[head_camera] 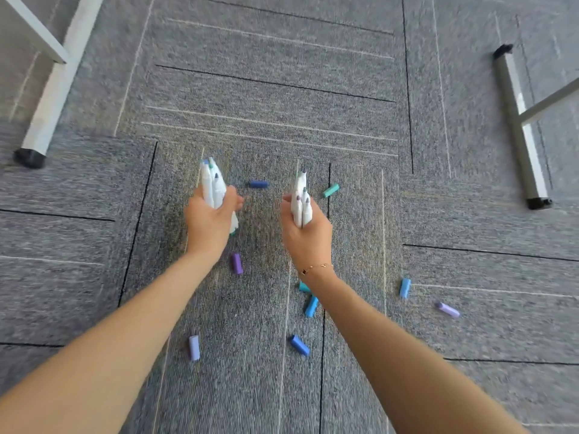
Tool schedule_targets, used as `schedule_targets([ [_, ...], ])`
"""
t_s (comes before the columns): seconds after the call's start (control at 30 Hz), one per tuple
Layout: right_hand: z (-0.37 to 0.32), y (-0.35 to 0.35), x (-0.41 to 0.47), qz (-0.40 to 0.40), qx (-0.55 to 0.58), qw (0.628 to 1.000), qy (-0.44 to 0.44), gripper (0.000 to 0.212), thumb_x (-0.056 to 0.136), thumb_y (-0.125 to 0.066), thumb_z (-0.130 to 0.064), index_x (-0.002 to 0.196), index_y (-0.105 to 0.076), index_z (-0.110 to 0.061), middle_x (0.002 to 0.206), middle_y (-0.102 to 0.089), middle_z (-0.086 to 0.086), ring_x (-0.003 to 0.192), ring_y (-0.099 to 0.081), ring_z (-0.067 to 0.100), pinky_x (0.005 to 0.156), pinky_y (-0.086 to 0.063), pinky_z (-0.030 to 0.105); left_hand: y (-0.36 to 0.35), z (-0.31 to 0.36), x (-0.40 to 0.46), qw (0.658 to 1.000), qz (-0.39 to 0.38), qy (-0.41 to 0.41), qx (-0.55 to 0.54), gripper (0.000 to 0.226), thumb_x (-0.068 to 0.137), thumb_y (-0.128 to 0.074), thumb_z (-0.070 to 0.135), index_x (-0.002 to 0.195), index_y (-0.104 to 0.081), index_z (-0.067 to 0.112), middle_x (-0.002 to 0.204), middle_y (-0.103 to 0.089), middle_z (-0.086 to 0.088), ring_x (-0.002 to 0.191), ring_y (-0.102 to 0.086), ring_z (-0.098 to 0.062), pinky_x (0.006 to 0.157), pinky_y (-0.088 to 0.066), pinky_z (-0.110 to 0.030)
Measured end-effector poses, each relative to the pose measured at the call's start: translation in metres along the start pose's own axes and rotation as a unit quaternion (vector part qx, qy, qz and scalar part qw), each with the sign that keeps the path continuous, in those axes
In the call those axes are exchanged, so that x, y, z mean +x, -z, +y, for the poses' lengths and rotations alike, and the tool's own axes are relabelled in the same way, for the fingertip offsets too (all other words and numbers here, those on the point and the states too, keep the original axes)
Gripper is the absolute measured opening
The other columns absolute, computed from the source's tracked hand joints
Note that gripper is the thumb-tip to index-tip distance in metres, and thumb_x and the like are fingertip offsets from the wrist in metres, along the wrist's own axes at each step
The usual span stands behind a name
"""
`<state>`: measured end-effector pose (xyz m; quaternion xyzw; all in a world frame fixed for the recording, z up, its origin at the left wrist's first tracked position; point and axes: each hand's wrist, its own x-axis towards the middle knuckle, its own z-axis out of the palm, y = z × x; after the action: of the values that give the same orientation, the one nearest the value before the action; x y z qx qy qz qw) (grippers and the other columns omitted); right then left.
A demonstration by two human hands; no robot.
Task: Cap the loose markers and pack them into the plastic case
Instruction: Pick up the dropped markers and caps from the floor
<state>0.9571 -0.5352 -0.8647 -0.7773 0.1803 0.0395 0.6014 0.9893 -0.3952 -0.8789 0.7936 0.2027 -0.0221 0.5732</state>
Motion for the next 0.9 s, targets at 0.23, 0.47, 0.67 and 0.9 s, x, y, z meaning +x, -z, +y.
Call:
schedule_targets([
  [0.23, -0.039, 0.047, -0.039, 0.01, -0.02, 1.0, -0.011, 0.016, 0.093, -0.054, -0.017, 0.091, -0.063, -0.004, 0.082, -0.067, 0.017, 0.059, -0.056, 0.021, 0.052, -0.05, 0.035, 0.019, 0.045, -0.042, 0.998, -0.001, 0.068, 0.008, 0.021, 0.094, -0.056, 0.022, 0.101, -0.061, 0.003, 0.074, -0.067, 0.0, 0.068, -0.066, -0.013, 0.057, -0.055, -0.023],
  [0.47, -0.096, 0.103, -0.069, -0.093, 0.087, 0.978, -0.164, 0.027, 0.089, -0.06, -0.011, 0.115, -0.059, -0.001, 0.091, -0.071, 0.01, 0.074, -0.069, 0.016, 0.069, -0.059, 0.028, 0.015, 0.135, -0.096, 0.987, -0.054, 0.148, -0.035, 0.008, 0.093, -0.058, 0.019, 0.09, -0.057, 0.012, 0.074, -0.066, -0.001, 0.046, -0.063, 0.002, 0.046, -0.053, -0.016],
  [0.67, -0.169, 0.164, -0.104, -0.112, 0.082, 0.973, -0.185, 0.022, 0.085, -0.066, -0.011, 0.1, -0.065, 0.006, 0.077, -0.072, 0.012, 0.06, -0.069, 0.011, 0.052, -0.054, 0.019, 0.03, 0.234, -0.139, 0.982, -0.099, 0.152, -0.051, 0.016, 0.092, -0.06, 0.018, 0.077, -0.061, 0.012, 0.074, -0.071, -0.006, 0.066, -0.07, -0.018, 0.077, -0.057, -0.037],
  [0.9, -0.29, 0.22, -0.156, -0.118, 0.091, 0.976, -0.161, 0.017, 0.078, -0.072, -0.008, 0.093, -0.069, -0.001, 0.078, -0.072, 0.02, 0.066, -0.07, 0.027, 0.073, -0.052, 0.048, 0.092, 0.381, -0.197, 0.985, -0.133, 0.112, 0.016, 0.014, 0.091, -0.058, 0.012, 0.098, -0.056, 0.0, 0.069, -0.065, -0.007, 0.048, -0.063, -0.009, 0.054, -0.055, -0.026],
])
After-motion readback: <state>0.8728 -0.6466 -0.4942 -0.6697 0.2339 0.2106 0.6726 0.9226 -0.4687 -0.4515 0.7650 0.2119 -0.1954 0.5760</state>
